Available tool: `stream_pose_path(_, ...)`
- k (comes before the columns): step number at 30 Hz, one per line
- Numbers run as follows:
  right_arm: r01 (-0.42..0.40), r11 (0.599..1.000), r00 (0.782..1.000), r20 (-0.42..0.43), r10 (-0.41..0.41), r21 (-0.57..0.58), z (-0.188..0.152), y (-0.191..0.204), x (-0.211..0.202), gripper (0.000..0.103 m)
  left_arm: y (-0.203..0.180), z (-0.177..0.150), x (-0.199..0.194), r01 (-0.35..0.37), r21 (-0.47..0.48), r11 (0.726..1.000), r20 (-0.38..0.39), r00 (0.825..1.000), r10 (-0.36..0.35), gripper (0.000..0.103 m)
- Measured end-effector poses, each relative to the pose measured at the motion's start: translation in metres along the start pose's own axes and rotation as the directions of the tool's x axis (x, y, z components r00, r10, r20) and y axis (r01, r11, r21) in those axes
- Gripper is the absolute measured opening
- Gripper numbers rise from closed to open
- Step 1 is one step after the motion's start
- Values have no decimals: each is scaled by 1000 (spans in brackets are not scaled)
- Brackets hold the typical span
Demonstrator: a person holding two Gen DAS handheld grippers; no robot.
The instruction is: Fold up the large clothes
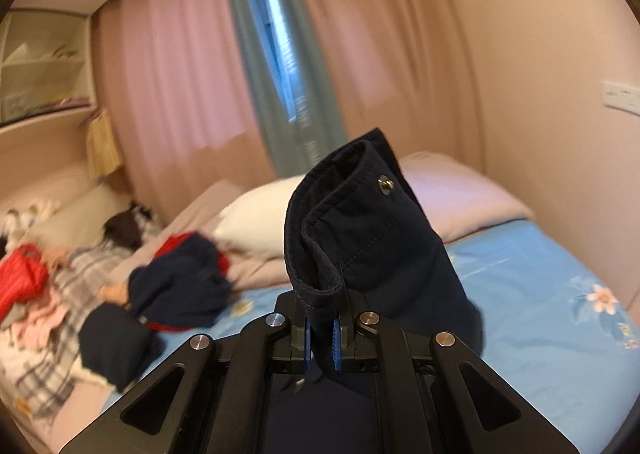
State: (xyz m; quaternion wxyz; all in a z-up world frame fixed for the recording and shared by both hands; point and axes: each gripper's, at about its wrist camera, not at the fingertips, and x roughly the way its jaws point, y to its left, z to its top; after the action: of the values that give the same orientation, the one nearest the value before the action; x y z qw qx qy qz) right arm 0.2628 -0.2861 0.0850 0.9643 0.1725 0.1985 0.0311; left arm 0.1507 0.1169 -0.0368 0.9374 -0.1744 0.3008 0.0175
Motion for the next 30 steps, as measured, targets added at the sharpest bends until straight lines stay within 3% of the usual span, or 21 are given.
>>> stream_pose_path(6,-103,993,990,-101,96,-64,-32,52,28,9,15,-1,-1,-13,-23,1000,2,1000,13,96)
stream_pose_path(12,-201,975,954,-243,173,-94,-73,96,58,9,28,-8,4,-37,-50,998,-19,999,36,96)
stream_pose_path(24,-326,932,839,-503,209,-157,-165,134,90,9,46,-24,21,-102,-64,993,-78,992,97,96)
stream_pose_path(30,-366,914,765,-615,188,-175,-205,145,104,9,48,-28,28,-118,-55,992,-99,989,112,96)
